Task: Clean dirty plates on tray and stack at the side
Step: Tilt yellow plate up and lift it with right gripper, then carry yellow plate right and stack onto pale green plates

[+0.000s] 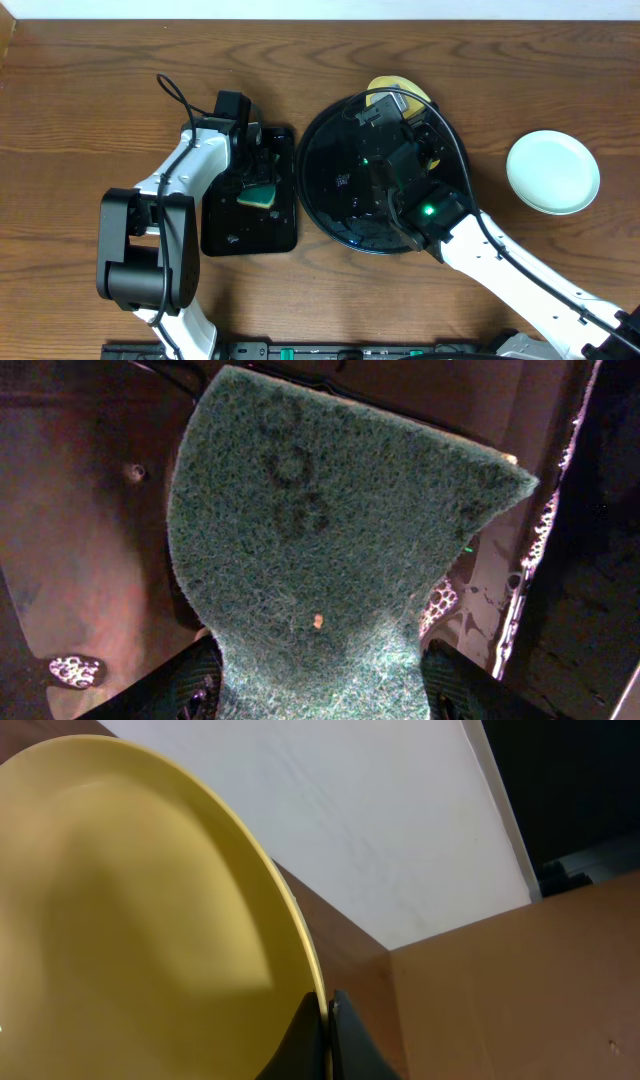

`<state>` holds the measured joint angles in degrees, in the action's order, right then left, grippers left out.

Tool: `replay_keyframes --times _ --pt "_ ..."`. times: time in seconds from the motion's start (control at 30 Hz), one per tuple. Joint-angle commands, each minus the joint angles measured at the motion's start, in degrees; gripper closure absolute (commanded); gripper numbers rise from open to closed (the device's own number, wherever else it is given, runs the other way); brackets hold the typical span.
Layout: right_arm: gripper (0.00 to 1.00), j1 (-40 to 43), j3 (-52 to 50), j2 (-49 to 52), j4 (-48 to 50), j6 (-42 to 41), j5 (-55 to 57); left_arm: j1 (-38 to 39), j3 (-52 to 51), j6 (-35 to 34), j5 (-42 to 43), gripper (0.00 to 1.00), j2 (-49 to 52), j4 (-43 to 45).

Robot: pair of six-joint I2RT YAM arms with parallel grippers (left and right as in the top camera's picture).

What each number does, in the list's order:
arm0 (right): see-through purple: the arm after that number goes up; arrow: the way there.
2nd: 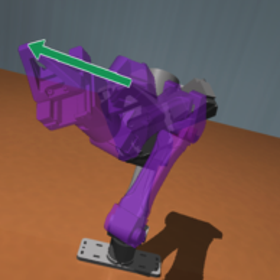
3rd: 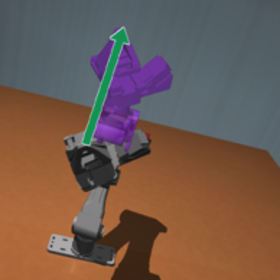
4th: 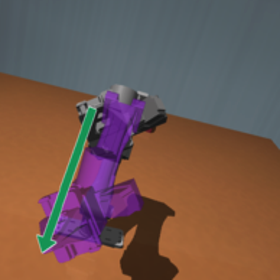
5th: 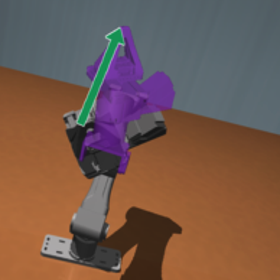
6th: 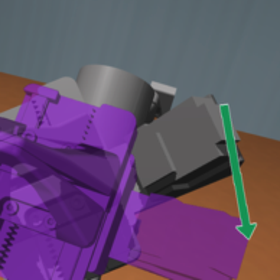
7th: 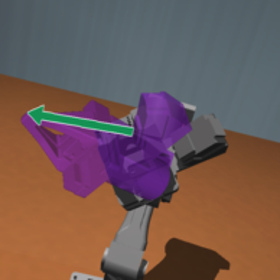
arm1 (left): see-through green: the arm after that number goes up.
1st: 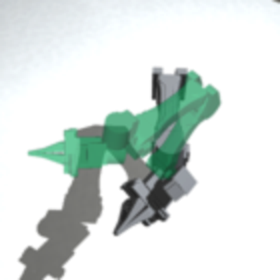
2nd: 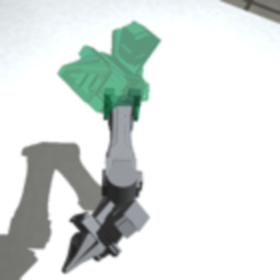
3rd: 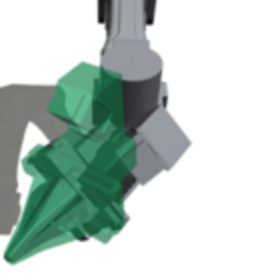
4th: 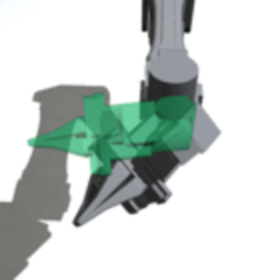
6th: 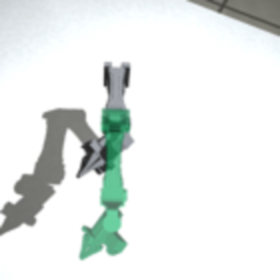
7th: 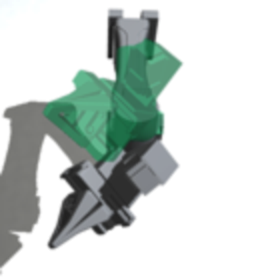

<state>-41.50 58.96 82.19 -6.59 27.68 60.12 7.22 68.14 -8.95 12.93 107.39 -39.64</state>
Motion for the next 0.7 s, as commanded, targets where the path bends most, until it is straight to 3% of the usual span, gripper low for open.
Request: replay_keyframes --times 0.0,0.17,0.4,0.67 --pt "0.99 0.26 0.31 -1.36 -0.04 -6.36 2.56 -0.09 -0.26 0.37 -0.57 0.35 0.52 -0.20" --pt "0.99 4.11 0.31 -1.29 -8.57 -29.20 -0.11 -0.09 -0.26 0.37 -0.57 0.35 0.52 -0.20" --pt "0.99 20.96 0.26 -0.02 -29.29 -69.55 -21.88 -0.09 -0.26 0.37 -0.57 0.35 0.52 -0.26" --pt "0.99 41.70 0.04 2.40 -33.22 -85.42 -43.17 -0.09 -0.26 0.37 -0.57 0.35 0.52 -0.46"
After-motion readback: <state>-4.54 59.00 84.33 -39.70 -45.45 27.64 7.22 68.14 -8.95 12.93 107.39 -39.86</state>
